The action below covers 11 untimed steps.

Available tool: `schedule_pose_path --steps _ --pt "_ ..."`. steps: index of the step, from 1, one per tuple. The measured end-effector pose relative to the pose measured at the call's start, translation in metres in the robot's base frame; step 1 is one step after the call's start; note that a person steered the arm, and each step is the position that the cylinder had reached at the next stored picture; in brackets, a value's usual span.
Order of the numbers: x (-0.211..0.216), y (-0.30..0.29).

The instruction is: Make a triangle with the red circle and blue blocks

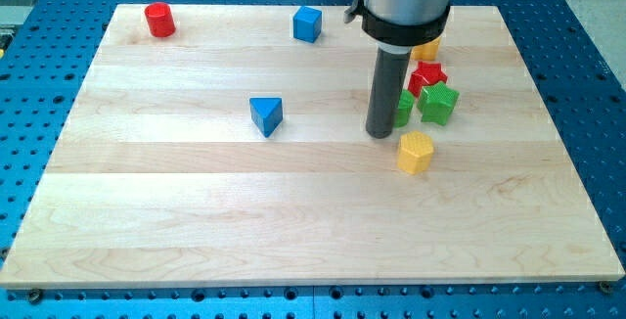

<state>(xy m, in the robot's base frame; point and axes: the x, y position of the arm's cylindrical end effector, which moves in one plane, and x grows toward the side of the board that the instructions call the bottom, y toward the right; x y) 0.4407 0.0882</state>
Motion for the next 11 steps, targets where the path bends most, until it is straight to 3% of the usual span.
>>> schedule_pose_path --steps 1,6,8,9,11 --pt "0.000 -0.012" --pt "-0.123 -0.348" --pt "-0.222 -0.361" --pt "-0.232 -0.332" --pt "-0.117 -0.254"
